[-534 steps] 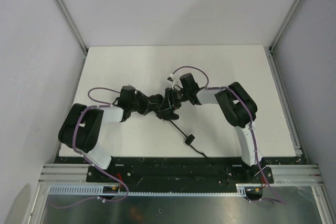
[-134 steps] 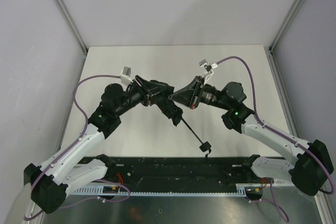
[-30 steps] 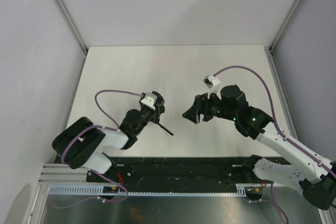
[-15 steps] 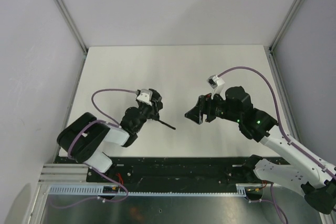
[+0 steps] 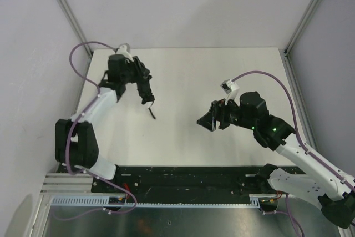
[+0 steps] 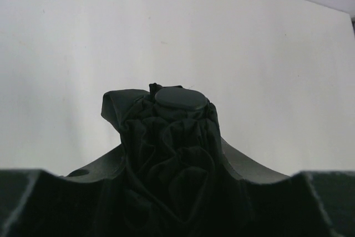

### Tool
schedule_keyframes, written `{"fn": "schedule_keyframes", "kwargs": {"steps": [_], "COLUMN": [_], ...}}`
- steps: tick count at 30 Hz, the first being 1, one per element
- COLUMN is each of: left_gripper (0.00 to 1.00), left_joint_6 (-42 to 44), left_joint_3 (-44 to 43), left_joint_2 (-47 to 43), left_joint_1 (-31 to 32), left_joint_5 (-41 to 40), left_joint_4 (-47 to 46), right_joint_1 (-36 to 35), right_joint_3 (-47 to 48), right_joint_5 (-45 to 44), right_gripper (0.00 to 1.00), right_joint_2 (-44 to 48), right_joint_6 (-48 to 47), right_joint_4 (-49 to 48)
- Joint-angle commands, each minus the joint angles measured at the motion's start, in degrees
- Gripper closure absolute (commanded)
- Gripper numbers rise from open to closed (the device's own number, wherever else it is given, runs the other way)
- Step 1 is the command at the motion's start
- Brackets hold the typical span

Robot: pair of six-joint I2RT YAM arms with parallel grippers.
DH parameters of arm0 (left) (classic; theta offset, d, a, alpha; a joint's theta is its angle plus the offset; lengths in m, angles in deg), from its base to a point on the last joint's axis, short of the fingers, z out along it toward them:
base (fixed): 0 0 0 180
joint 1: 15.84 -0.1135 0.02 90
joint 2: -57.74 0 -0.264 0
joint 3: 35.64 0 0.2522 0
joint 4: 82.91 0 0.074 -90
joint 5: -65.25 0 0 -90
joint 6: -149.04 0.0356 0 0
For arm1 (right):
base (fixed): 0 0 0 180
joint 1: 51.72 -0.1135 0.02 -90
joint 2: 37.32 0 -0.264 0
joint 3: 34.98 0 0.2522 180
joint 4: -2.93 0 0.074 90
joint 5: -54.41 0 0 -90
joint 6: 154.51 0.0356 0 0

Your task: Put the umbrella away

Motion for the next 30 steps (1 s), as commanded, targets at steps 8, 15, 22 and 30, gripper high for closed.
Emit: {"fn": "schedule_keyframes", "kwargs": {"steps": [8, 15, 22, 30], "left_gripper": [0.92, 0.30, 0.01, 0.01], "left_joint_6": [-5.2, -6.8, -6.2, -6.0], "left_joint_3": [-21.2, -26.8, -22.6, -9.7], "left_joint_2": [26.3, 31.2, 21.4, -2.6], "left_joint_1": [-23.3, -26.4, -27.0, -25.6], "left_joint_5": [31.3, 25.8, 22.2, 29.8], "left_joint_4": [15.2, 17.1, 17.8, 17.7], "right_joint_1": [0.5, 0.7, 0.7, 2.2], "right_joint_3": [0.1, 0.2, 0.2, 3.4], "right_joint_5": [2.1, 2.2, 2.0, -16.6], "right_gripper": [0.27, 0.27, 0.27, 0.22], "right_joint_2": [3.5, 4.3, 5.5, 5.3], "right_joint_6": [0.9, 1.3, 1.3, -1.1], "right_joint_4": [-0.7, -0.3, -0.3, 9.1]}}
